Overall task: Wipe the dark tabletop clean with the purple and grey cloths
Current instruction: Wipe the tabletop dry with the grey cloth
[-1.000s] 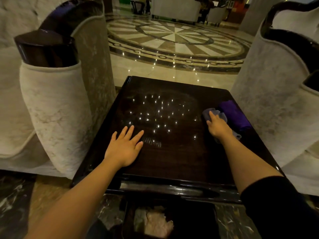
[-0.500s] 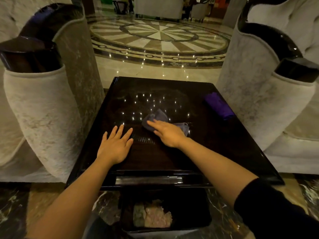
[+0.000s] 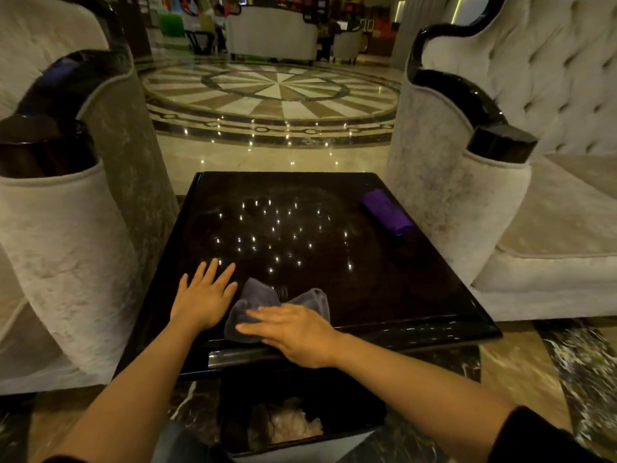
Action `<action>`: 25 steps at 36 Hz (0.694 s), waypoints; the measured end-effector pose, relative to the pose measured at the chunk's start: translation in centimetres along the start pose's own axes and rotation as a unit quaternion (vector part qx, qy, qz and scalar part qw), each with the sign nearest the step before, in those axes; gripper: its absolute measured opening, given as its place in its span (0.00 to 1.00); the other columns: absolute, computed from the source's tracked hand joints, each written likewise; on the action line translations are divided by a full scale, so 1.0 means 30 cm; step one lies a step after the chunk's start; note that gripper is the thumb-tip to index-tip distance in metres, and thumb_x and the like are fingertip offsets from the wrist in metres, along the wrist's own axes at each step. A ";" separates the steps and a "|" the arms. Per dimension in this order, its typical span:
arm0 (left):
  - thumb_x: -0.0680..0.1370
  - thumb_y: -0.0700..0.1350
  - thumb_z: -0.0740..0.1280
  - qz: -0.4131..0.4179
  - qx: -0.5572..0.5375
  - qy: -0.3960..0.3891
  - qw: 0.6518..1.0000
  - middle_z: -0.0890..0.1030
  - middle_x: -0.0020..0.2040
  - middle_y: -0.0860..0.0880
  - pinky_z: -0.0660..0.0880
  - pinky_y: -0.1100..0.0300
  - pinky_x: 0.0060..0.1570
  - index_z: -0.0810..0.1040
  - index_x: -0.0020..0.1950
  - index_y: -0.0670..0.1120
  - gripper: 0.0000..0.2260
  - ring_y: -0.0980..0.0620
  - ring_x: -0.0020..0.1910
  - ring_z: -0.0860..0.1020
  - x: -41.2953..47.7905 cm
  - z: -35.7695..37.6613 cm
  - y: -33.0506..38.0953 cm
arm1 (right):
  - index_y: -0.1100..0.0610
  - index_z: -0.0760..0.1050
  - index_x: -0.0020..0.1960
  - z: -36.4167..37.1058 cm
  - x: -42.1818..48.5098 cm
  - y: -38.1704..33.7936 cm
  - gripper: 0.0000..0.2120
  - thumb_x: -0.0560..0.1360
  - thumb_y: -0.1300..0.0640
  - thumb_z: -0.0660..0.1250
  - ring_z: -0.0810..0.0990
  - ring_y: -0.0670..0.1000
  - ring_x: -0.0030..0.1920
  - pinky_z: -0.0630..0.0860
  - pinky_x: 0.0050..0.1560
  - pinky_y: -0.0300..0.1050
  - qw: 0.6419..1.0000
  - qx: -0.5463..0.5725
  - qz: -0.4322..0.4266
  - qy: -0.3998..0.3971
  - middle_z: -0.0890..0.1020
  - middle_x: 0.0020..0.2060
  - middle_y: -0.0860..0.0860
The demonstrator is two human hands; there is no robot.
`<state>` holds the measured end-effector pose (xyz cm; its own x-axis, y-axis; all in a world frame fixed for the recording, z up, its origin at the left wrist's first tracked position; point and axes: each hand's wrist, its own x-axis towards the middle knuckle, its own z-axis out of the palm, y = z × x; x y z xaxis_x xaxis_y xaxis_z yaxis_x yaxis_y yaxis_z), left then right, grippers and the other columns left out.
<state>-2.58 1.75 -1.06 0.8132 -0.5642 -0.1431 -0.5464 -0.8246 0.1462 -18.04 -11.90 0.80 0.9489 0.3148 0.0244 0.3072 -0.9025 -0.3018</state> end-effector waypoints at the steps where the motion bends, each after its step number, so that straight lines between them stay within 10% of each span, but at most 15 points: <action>1: 0.80 0.55 0.45 -0.001 -0.001 0.001 1.000 0.44 0.78 0.47 0.45 0.45 0.73 0.45 0.75 0.55 0.23 0.47 0.76 0.43 0.000 0.000 0.001 | 0.52 0.61 0.70 0.003 -0.010 -0.007 0.20 0.79 0.58 0.55 0.61 0.55 0.72 0.60 0.69 0.55 1.000 0.003 0.000 0.006 0.65 0.72 0.55; 9: 0.80 0.55 0.44 -0.005 -0.011 -0.009 1.000 0.45 0.78 0.47 0.44 0.45 0.73 0.45 0.75 0.55 0.23 0.47 0.76 0.43 0.001 -0.015 0.008 | 0.59 0.71 0.64 0.005 -0.124 -0.058 0.17 0.76 0.65 0.57 0.71 0.58 0.66 0.69 0.64 0.55 0.991 0.128 -0.016 0.045 0.74 0.65 0.59; 15: 0.80 0.55 0.44 -0.005 -0.009 -0.009 1.000 0.44 0.77 0.47 0.43 0.46 0.73 0.44 0.75 0.56 0.23 0.48 0.76 0.42 -0.006 -0.014 0.007 | 0.62 0.71 0.63 -0.124 -0.226 0.023 0.17 0.75 0.70 0.57 0.66 0.49 0.67 0.59 0.64 0.24 0.955 0.233 0.105 0.153 0.71 0.66 0.58; 20: 0.80 0.56 0.43 -0.003 -0.010 -0.009 1.000 0.44 0.77 0.47 0.43 0.46 0.73 0.44 0.75 0.56 0.23 0.48 0.76 0.42 -0.005 -0.012 0.010 | 0.64 0.72 0.62 -0.309 -0.295 0.214 0.18 0.73 0.73 0.59 0.68 0.49 0.63 0.58 0.58 0.17 0.916 0.138 0.193 0.323 0.74 0.62 0.61; 25: 0.80 0.56 0.43 0.000 -0.001 -0.013 1.000 0.43 0.77 0.47 0.44 0.46 0.73 0.43 0.75 0.56 0.23 0.47 0.76 0.42 0.003 -0.009 0.003 | 0.64 0.66 0.66 -0.352 -0.324 0.441 0.19 0.75 0.70 0.56 0.70 0.60 0.65 0.66 0.66 0.50 0.889 0.026 0.317 0.330 0.69 0.67 0.64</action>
<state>-2.49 1.64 -0.79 0.8080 -0.5644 -0.1691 -0.5452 -0.8250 0.1486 -22.41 -30.01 6.62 0.7715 -0.5089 0.3817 -0.2922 -0.8165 -0.4980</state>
